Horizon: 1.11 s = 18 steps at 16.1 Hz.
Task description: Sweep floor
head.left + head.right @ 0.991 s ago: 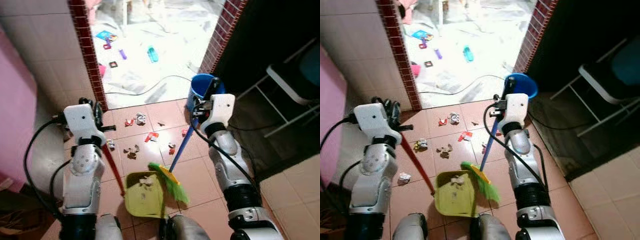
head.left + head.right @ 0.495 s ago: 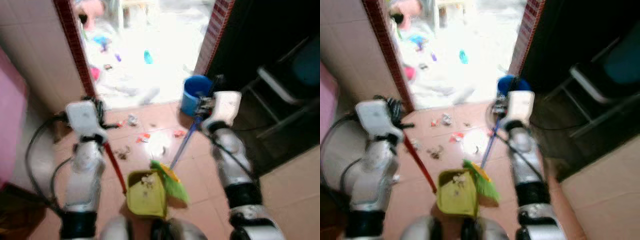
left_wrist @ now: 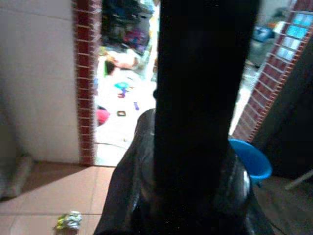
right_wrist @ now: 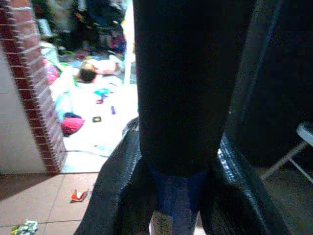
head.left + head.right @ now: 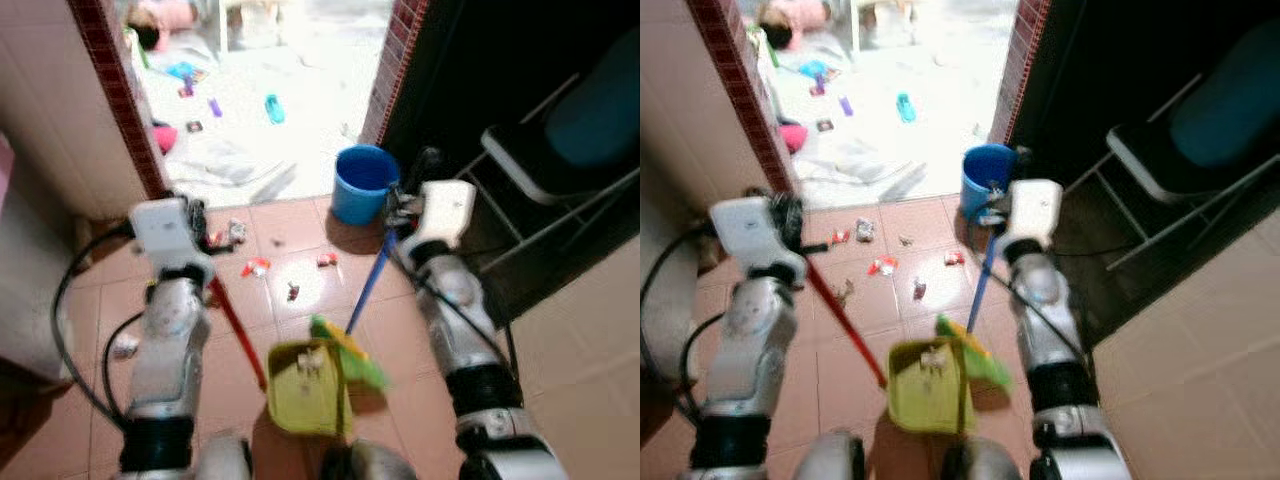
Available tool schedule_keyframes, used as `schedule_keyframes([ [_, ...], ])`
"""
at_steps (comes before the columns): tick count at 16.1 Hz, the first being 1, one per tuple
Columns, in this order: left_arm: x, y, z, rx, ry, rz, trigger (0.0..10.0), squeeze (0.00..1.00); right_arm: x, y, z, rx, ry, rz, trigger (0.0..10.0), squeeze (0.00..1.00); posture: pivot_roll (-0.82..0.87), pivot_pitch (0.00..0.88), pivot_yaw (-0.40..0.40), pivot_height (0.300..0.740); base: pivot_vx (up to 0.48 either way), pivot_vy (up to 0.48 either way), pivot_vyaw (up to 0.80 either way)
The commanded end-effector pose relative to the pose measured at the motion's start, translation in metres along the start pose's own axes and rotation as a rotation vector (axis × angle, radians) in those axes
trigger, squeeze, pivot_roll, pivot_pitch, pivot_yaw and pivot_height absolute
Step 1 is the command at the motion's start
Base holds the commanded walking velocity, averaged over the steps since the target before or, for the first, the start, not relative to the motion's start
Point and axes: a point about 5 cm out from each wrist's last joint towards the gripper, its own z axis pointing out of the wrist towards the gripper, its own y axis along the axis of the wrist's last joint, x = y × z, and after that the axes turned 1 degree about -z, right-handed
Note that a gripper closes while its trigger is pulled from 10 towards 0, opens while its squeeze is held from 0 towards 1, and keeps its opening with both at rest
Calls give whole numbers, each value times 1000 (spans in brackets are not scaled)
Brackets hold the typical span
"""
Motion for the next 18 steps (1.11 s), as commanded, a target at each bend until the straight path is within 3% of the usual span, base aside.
schedule_keyframes([
  [1,-6,11,4,-50,-20,-2,10000,0,-3,8,2,-42,-4,17,10000,0,-6,84,-48,740,0,-311,631],
  [5,-3,12,6,-57,-3,9,10000,0,-5,7,1,-37,-8,22,10000,0,-6,84,-48,740,0,-289,152],
  [10,3,16,8,-80,36,19,10000,0,-6,7,1,-34,-17,13,10000,0,-8,82,-48,740,0,0,0],
  [16,12,32,14,-150,29,36,10000,0,-27,13,-4,-56,-132,-28,10000,0,-7,68,-50,740,0,0,0],
  [18,16,38,19,-180,44,44,10000,0,-26,12,-5,-50,-133,-26,10000,0,-11,66,-49,740,0,0,-400],
])
